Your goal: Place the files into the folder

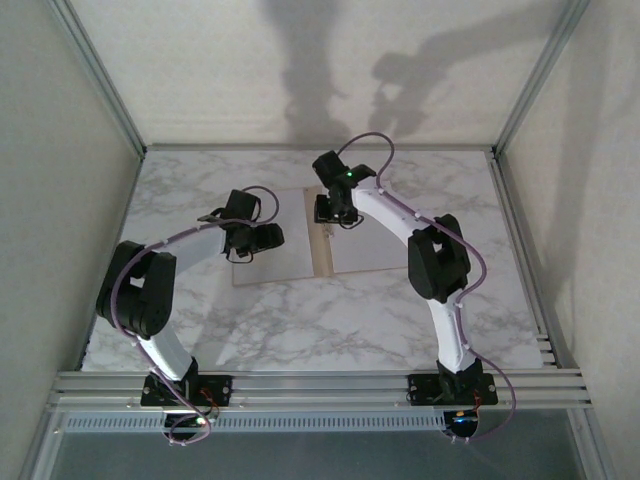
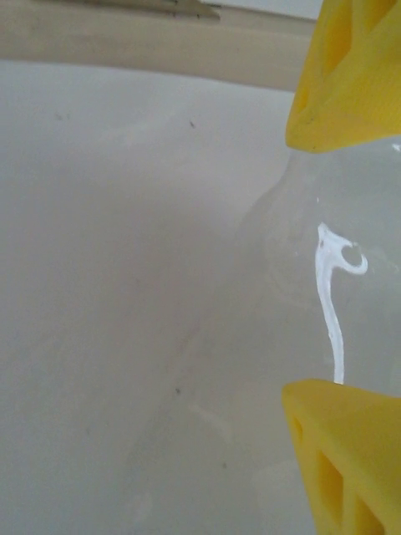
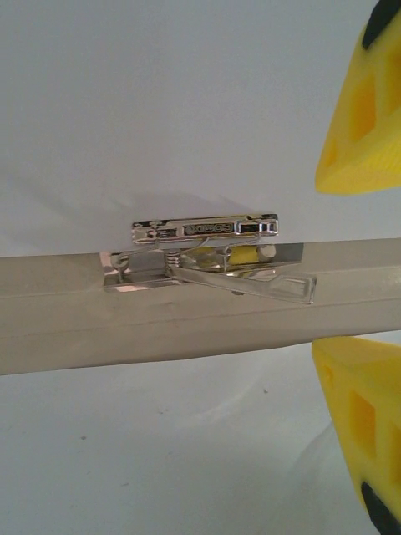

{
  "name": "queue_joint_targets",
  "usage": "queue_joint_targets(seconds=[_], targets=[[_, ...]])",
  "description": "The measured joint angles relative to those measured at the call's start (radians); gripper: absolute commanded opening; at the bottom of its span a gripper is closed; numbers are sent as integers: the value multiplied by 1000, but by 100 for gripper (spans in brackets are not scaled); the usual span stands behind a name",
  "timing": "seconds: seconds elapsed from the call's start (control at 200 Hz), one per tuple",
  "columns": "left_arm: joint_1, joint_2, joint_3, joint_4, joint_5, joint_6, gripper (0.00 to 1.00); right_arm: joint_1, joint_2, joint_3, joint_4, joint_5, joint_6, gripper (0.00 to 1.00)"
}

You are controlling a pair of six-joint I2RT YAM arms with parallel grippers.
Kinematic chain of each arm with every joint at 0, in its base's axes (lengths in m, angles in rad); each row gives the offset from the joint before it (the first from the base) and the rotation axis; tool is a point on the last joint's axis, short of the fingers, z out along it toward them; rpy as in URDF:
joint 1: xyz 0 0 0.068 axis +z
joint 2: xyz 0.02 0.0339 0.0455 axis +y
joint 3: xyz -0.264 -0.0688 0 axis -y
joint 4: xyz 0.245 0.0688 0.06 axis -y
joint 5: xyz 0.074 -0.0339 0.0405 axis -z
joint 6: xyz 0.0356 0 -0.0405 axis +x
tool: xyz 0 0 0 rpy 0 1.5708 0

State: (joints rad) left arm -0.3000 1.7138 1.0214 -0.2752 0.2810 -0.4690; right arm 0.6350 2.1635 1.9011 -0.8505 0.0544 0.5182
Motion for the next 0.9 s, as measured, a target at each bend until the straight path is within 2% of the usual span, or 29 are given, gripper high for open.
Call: queue_joint_targets(seconds=[0.681, 0.901], targets=[[6, 0, -18, -24, -44, 28, 73, 14, 92, 95, -71, 23, -24, 23], [10, 0, -19, -24, -46, 28, 73, 14, 97, 98, -75, 5, -36, 23]])
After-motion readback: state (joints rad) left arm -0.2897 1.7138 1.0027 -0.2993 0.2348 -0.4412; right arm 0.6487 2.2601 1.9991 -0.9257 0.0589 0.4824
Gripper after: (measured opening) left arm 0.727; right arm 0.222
